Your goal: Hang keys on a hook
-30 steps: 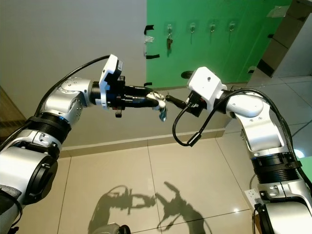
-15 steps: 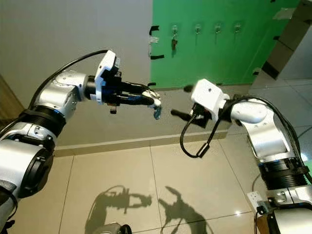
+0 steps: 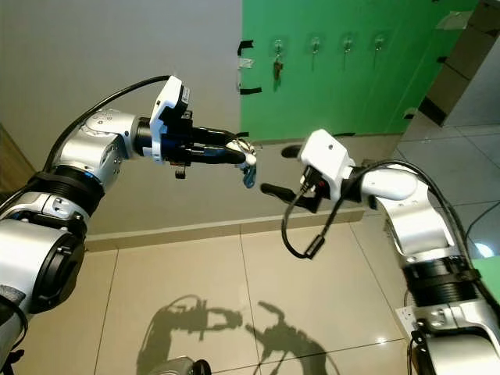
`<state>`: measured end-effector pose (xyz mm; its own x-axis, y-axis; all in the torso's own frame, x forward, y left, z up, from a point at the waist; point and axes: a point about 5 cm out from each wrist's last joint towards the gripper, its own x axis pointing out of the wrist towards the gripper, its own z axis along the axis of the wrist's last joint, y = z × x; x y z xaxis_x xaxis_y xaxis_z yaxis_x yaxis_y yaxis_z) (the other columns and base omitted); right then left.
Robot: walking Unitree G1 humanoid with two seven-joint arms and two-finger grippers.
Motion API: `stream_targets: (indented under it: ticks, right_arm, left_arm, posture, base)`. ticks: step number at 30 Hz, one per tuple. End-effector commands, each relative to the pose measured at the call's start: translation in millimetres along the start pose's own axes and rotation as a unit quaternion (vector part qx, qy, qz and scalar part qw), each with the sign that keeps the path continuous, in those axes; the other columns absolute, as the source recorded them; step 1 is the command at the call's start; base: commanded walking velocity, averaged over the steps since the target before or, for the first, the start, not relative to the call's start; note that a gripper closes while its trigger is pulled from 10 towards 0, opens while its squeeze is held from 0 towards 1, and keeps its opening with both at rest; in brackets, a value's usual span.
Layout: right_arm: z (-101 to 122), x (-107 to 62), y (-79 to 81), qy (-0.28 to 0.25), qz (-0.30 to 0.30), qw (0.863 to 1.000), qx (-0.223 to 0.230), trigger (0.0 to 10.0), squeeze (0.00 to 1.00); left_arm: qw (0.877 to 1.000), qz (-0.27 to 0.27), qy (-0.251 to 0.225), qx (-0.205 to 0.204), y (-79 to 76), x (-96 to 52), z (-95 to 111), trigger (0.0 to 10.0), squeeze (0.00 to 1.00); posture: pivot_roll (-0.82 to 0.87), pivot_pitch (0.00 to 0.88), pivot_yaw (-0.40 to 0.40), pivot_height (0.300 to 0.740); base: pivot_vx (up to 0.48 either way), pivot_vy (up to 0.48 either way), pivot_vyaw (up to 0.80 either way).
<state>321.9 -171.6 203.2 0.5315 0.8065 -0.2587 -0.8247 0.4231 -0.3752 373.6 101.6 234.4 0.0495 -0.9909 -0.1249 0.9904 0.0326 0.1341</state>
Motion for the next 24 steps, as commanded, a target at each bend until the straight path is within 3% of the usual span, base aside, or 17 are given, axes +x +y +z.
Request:
stream_targets:
  ticks: [1,10,11,24]
  right_arm:
    - [10.6,-2.5,-3.5,-0.019,0.0,1.0,-0.003,10.0,1.0]
    - [19.1,-2.1,1.4,-0.05,0.028,0.997,0.046,10.0,1.0]
    - [19.0,-1.7,2.3,-0.049,0.032,0.997,0.056,10.0,0.0]
    - [15.2,4.7,1.7,-0.052,0.022,0.994,0.093,9.7,0.0]
  left_arm:
    - [1.0,-0.004,0.001,0.024,3.8,1.2,14.3,10.0,0.0]
    - [1.0,-0.004,0.002,0.023,3.8,3.9,13.1,10.0,0.0]
    - [1.0,-0.004,0.001,0.022,3.9,5.2,13.6,10.0,0.0]
    - [1.0,-0.013,-0.014,0.022,3.7,10.7,18.2,10.0,0.0]
  posture:
    - [-0.06,0.0,0.072,0.74]
    - [-0.07,0.0,0.074,0.74]
    - [-0.07,0.0,0.075,0.74]
    - [-0.07,0.0,0.076,0.74]
  base:
    - [0.0,0.0,0.0]
    - [0.0,0.0,0.0]
    - [0.0,0.0,0.0]
    - [0.0,0.0,0.0]
